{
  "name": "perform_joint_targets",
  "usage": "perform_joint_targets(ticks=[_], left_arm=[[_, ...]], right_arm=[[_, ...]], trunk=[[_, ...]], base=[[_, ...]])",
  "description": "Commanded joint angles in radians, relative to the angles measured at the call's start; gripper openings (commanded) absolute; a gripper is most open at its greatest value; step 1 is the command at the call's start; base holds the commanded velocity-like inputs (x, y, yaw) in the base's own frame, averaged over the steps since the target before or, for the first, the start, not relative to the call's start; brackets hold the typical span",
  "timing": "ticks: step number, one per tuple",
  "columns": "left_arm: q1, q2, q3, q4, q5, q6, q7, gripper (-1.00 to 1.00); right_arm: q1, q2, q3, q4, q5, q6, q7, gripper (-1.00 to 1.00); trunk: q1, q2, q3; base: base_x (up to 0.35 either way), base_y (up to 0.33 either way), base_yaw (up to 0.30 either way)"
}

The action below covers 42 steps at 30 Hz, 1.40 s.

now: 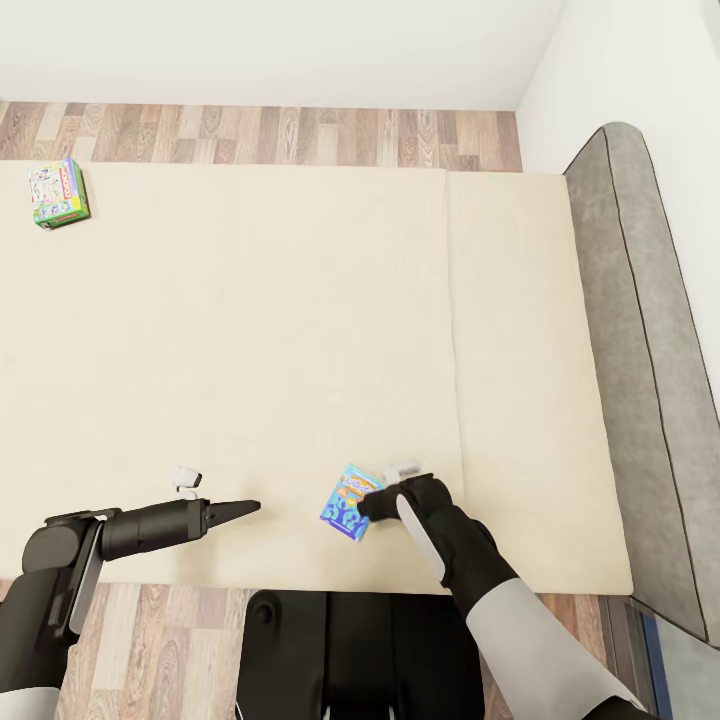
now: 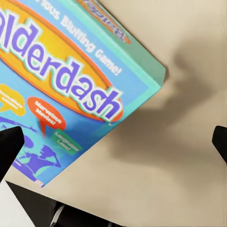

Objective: Put all the toys in the child's room - the three board games (two on the bed and one on the table), the two jigsaw puzzles on the table, and the tennis ball on the table - inside the toy box on the table in the child's room.

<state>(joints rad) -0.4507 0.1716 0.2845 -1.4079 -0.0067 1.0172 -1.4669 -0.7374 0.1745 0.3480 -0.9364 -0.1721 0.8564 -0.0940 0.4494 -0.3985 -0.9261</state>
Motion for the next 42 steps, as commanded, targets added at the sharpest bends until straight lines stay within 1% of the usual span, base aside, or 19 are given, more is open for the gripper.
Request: perform_joint_targets(ticks=[1,6,8,15,28,36,42], left_arm=[[0.0,0.0,0.0,0.0,-0.001,0.011,-0.004,1.0],[0.0,0.001,0.001,0.0,-0.003,0.011,-0.004,1.0],[0.0,0.001,0.001,0.0,-0.003,0.011,-0.004,1.0],[0.0,0.002,0.001,0.0,-0.004,0.011,-0.002,1.0],[0.0,0.002,0.001,0.0,-0.003,0.011,-0.003,1.0],[0.0,0.002,0.001,0.0,-0.003,0.011,-0.004,1.0],[0.0,0.001,0.001,0.0,-0.002,0.011,-0.004,1.0]], right_arm=[[0.0,0.0,0.002,-0.001,-0.011,-0.007,-0.01,1.0],[0.0,0.0,0.004,0.0,-0.012,-0.043,-0.01,1.0],[0.0,0.0,0.012,0.0,-0.012,-0.057,-0.01,1.0],[0.0,0.0,0.032,0.001,-0.012,-0.074,-0.01,1.0],[0.0,0.0,0.035,0.008,-0.012,-0.081,-0.01,1.0],[0.0,0.0,0.036,0.038,-0.011,-0.143,-0.011,1.0],[0.0,0.0,0.036,0.048,-0.011,-0.157,-0.011,1.0]], trunk=[[0.001,-0.002,-0.001],[0.001,-0.002,-0.001],[0.001,-0.002,-0.001],[0.001,-0.002,-0.001],[0.001,-0.002,-0.001],[0.001,-0.002,-0.001],[0.001,-0.002,-0.001]], base=[[0.0,0.0,0.0],[0.0,0.0,0.0],[0.0,0.0,0.0],[0.0,0.0,0.0],[0.0,0.0,0.0],[0.0,0.0,0.0],[0.0,0.0,0.0]])
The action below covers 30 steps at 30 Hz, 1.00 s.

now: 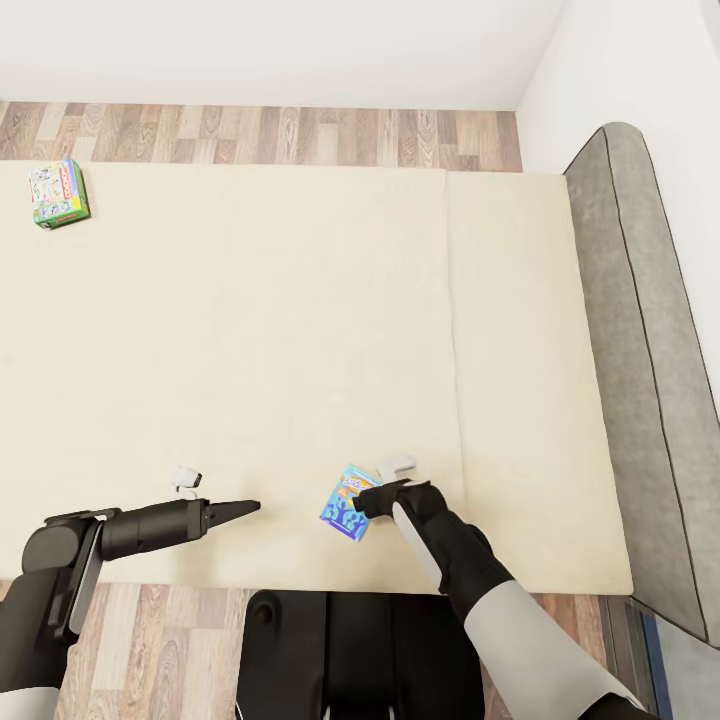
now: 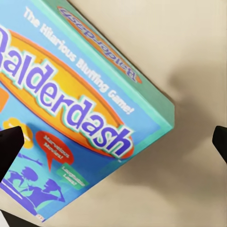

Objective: Put all the toys in the child's room - the three board games (two on the bed and one on the table), the two jigsaw puzzles on the table, and the tennis ball on the table - inside the toy box on the table in the child's room.

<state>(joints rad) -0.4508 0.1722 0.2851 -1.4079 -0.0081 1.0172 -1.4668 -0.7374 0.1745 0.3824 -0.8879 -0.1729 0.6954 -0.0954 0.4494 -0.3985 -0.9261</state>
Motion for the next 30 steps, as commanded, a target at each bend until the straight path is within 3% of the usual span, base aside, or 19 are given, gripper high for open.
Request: perform_joint_targets(ticks=[1,15,30], left_arm=[[0.0,0.0,0.0,0.0,-0.001,0.011,-0.004,1.0],[0.0,0.0,0.0,0.0,-0.001,0.011,-0.004,1.0],[0.0,0.001,0.0,0.0,-0.001,0.011,-0.004,1.0]], right_arm=[[0.0,0.0,0.002,0.0,-0.011,0.003,-0.01,1.0],[0.0,0.0,0.002,0.001,-0.011,-0.007,-0.008,1.0],[0.0,0.0,0.005,0.007,-0.012,-0.071,-0.007,1.0]], trunk=[[0.001,-0.002,-0.001],[0.001,-0.002,-0.001],[0.001,-0.002,-0.001]], base=[[0.0,0.0,0.0],[0.0,0.0,0.0],[0.0,0.0,0.0]])
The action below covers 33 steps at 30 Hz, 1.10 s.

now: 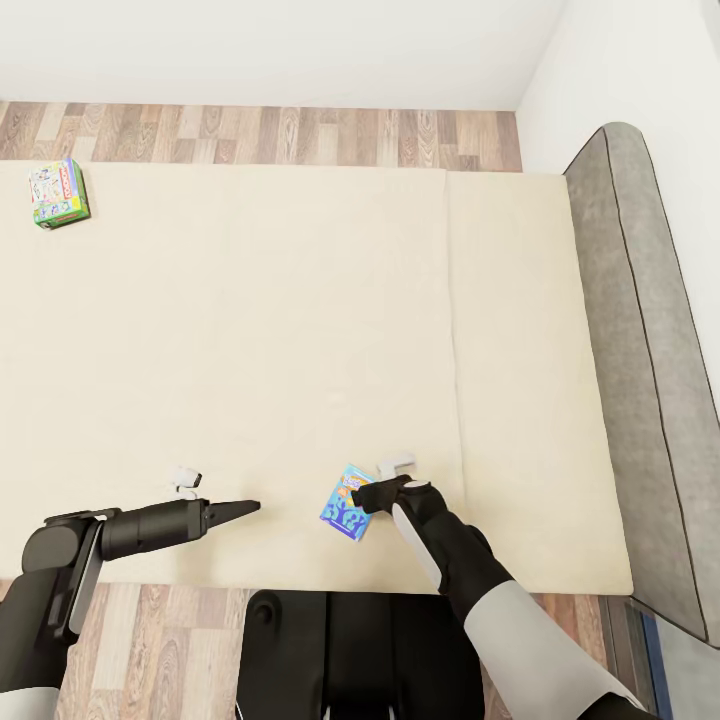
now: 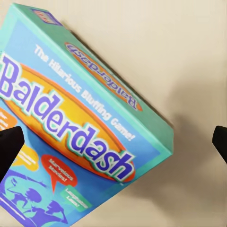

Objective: Put all the toys in the child's room - the three board games (two on the bed and one on the table), the two jigsaw puzzles on the table, and the tennis ball on the table - inside the toy box on the table in the child's room.

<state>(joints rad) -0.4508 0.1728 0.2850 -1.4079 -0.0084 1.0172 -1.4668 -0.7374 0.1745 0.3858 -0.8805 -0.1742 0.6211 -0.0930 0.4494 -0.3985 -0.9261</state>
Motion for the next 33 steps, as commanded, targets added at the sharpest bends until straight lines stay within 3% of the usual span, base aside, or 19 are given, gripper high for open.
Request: perform_joint_targets(ticks=[1,21,33], left_arm=[[0.0,0.0,0.0,0.0,-0.001,0.011,-0.004,1.0],[0.0,0.0,0.001,0.0,-0.002,0.011,-0.003,1.0],[0.0,-0.001,0.0,0.0,0.001,0.011,-0.003,1.0]], right_arm=[[0.0,0.0,0.002,-0.001,-0.01,0.003,-0.01,1.0],[0.0,0.0,0.005,0.035,-0.016,-0.023,-0.001,1.0],[0.0,0.0,0.005,0.033,-0.016,-0.029,0.089,1.0]], trunk=[[0.001,-0.002,-0.001],[0.001,-0.002,-0.001],[0.001,-0.002,-0.001]], base=[[0.0,0.0,0.0],[0.0,0.0,0.0],[0.0,0.0,0.0]])
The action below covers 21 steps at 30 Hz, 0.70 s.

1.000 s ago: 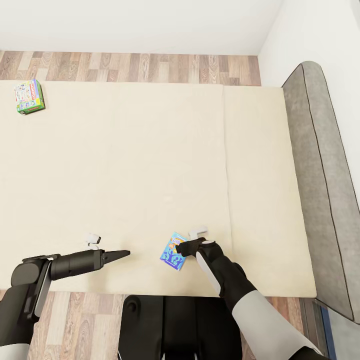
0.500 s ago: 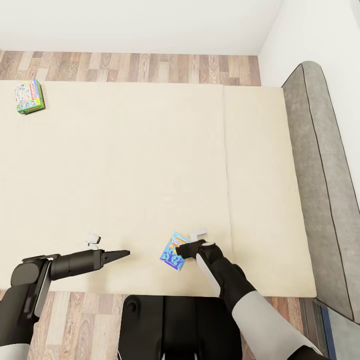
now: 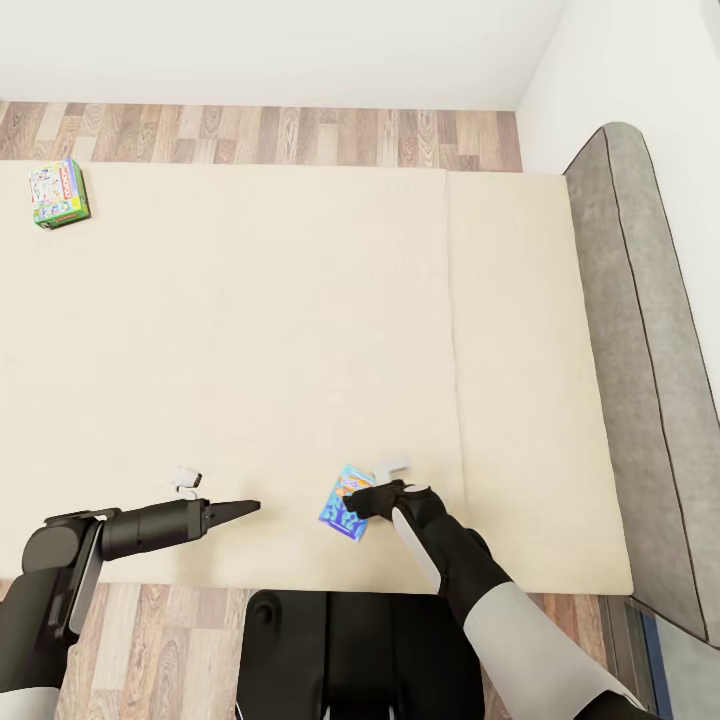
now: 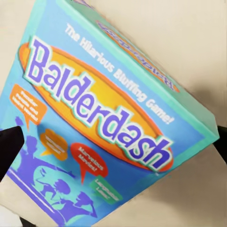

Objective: Put all the toys in the child's room - the three board games (two on the bed and one on the table), the two jigsaw puzzles on the table, and the tennis ball on the table - inside the toy box on the table in the child's room.

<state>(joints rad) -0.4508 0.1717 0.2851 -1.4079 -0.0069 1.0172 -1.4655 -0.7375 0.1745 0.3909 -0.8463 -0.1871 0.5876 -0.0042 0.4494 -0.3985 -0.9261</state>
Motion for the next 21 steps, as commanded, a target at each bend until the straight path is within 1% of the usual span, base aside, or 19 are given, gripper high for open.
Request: perform_joint_targets(ticks=[1,5,7,10,21], left_arm=[[0.0,0.0,0.0,0.0,-0.001,0.011,-0.004,1.0],[0.0,0.0,0.0,0.0,-0.001,0.011,-0.004,1.0],[0.0,0.0,0.0,0.0,-0.001,0.011,-0.004,1.0],[0.0,0.0,0.0,0.0,-0.001,0.011,-0.004,1.0],[0.0,0.0,0.0,0.0,0.0,0.011,-0.005,1.0]], right_arm=[[0.0,0.0,0.0,-0.001,-0.003,0.001,0.006,1.0],[0.0,0.0,0.002,-0.002,-0.003,-0.019,0.015,1.0],[0.0,0.0,0.011,-0.003,-0.003,-0.022,0.018,1.0],[0.0,0.0,0.024,-0.005,-0.003,-0.024,0.019,1.0],[0.0,0.0,0.037,-0.005,-0.003,-0.029,0.02,1.0]], trunk=[[0.001,-0.002,-0.001],[0.001,-0.002,-0.001],[0.001,-0.002,-0.001],[0.001,-0.002,-0.001],[0.001,-0.002,-0.001]], base=[[0.0,0.0,0.0],[0.0,0.0,0.0],[0.0,0.0,0.0],[0.0,0.0,0.0],[0.0,0.0,0.0]])
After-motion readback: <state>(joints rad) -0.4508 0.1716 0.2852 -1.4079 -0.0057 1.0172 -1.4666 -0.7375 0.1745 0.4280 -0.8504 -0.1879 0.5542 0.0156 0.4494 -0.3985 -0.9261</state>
